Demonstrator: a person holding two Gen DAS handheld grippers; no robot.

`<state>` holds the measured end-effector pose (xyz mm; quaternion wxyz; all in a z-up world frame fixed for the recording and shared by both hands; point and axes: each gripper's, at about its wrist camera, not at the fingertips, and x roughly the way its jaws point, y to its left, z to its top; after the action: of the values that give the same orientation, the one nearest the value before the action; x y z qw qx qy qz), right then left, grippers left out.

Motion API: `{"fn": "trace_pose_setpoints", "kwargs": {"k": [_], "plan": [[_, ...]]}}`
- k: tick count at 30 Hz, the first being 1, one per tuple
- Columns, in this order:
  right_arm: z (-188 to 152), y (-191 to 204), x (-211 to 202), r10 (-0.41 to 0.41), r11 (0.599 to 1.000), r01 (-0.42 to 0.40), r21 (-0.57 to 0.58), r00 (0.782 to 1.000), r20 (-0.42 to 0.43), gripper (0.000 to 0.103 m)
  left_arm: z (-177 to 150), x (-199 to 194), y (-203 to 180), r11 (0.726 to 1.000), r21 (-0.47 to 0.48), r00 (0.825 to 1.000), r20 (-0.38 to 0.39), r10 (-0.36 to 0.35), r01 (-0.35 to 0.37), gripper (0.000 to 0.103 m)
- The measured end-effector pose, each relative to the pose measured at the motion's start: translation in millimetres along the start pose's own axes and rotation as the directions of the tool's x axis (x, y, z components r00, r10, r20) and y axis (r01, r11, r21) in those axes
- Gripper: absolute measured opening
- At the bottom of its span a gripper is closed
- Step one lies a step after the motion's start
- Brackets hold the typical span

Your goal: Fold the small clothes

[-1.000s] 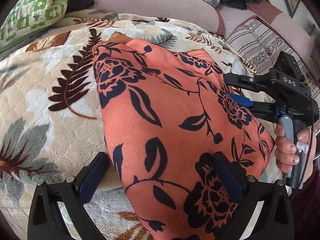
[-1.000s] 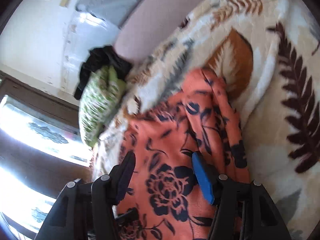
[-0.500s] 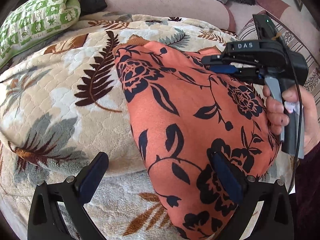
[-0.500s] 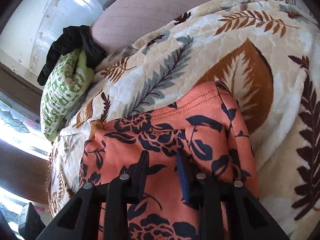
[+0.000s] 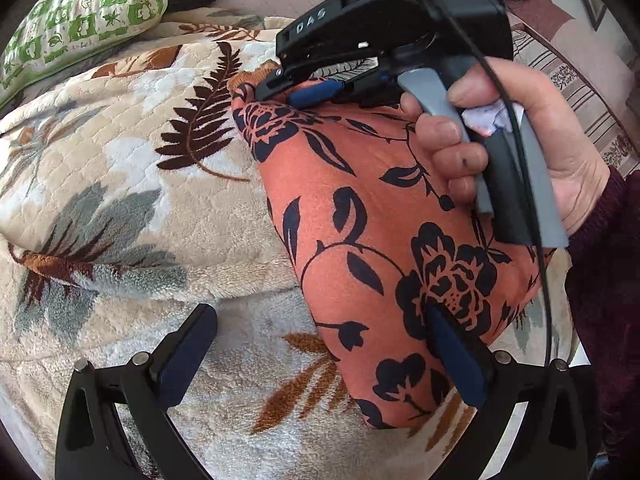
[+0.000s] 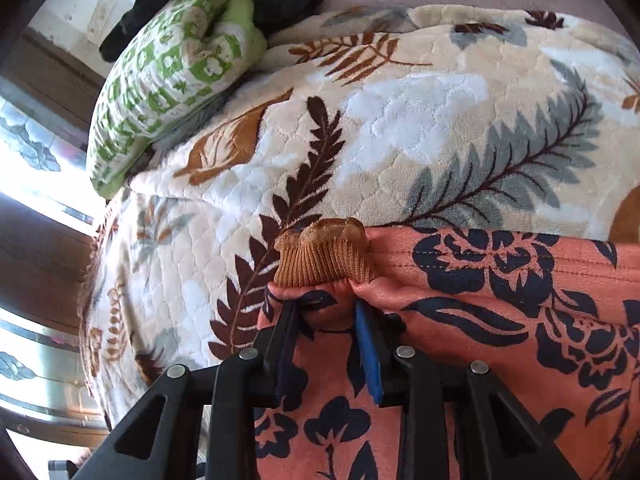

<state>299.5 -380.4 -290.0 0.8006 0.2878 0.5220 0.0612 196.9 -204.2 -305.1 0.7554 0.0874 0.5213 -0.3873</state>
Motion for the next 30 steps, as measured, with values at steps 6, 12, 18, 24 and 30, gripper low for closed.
{"fn": "trace_pose_setpoints", "kwargs": {"k": [6, 12, 18, 24, 30], "plan": [[-14.9, -13.1, -55.6, 0.008, 0.998, -0.013, 0.054, 0.997, 0.08, 0.033, 14.4, -9.0, -9.6, 0.998, 0.038, 0.996, 0.067, 0.053, -0.055, 0.103], [-77.7, -32.1, -128.1, -0.053, 0.997, 0.041, 0.062, 0.979, 0.199, 0.033, 20.1, -18.6, -12.2, 0.986, 0.007, 0.978, 0.129, 0.164, -0.166, 0.103], [-149.7, -40.2, -164.8, -0.089, 0.995, 0.075, 0.06, 0.961, 0.262, 0.033, 24.6, -10.0, -12.6, 0.982, -0.016, 0.973, 0.133, 0.189, -0.188, 0.103], [-184.5, -72.0, -140.5, -0.095, 0.988, 0.064, 0.137, 0.968, 0.231, 0.033, 20.7, -10.7, -18.0, 0.978, -0.006, 0.968, 0.143, 0.207, -0.208, 0.103], [-183.3, -69.0, -159.3, -0.057, 0.993, 0.022, 0.116, 0.947, 0.315, 0.033, 24.4, -24.2, -13.9, 0.973, -0.021, 0.957, 0.179, 0.23, -0.23, 0.103]]}}
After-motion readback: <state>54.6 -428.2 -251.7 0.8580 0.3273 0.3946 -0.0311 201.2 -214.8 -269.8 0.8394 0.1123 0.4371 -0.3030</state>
